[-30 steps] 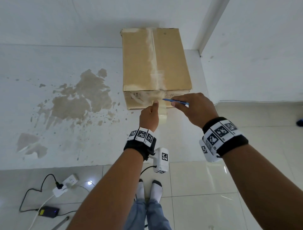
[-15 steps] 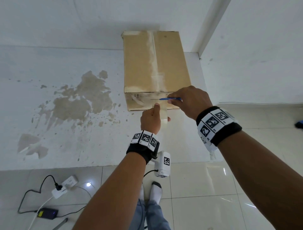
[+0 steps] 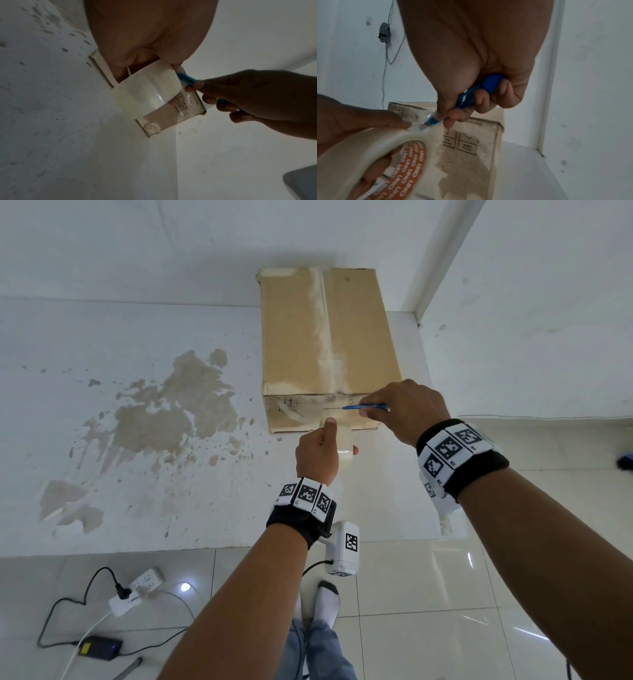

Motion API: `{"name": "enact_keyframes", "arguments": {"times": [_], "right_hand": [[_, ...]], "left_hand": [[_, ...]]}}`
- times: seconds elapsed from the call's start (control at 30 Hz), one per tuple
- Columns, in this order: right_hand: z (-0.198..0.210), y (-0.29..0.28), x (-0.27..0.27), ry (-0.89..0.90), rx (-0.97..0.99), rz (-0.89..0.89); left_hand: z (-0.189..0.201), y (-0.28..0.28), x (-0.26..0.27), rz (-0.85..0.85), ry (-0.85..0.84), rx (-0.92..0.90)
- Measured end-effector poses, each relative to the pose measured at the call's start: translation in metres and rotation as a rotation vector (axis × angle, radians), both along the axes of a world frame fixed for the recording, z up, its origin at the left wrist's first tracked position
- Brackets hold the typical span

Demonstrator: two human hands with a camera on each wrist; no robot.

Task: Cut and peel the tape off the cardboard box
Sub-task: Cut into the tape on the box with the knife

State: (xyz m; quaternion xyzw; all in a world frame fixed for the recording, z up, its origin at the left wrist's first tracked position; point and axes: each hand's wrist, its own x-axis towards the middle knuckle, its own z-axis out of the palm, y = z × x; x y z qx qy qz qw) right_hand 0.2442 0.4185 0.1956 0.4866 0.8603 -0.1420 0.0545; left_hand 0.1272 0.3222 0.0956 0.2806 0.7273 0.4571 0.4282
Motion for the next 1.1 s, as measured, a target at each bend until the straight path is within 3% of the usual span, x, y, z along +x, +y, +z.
{"name": "enact_keyframes", "arguments": {"times": [0.1,0.23,0.37,0.57,0.77,0.93,1.1], "right_hand": [[0.002,0.004,0.026,0.017,-0.009,-0.084],[-0.009,-0.005,0.035,0.278,-0.113,-0.105],[-0.022,-0.017,0.018,0.429,-0.139,-0.081],[-0.034,-0.03,0.005,0.521,-0.217,-0.068],[-0.033,-0.037,0.006,0.581,-0.344,0.075],[-0.035,-0.043,0.005,0.689,-0.551,0.072],[-0.04,-0.05,0.009,0.797,-0.609,0.015]], "left_hand": [[-0.001,-0.006,0.0,-0.001,-0.011,-0.008],[-0.005,-0.011,0.002,0.034,-0.058,-0.043],[-0.004,-0.012,0.002,0.029,-0.052,-0.066],[-0.002,-0.017,0.0,0.023,-0.057,-0.053],[-0.006,-0.025,-0.003,0.027,-0.074,-0.055],[-0.005,-0.029,-0.003,0.006,-0.01,-0.052],[-0.003,-0.03,-0.004,-0.018,0.004,-0.054]]}}
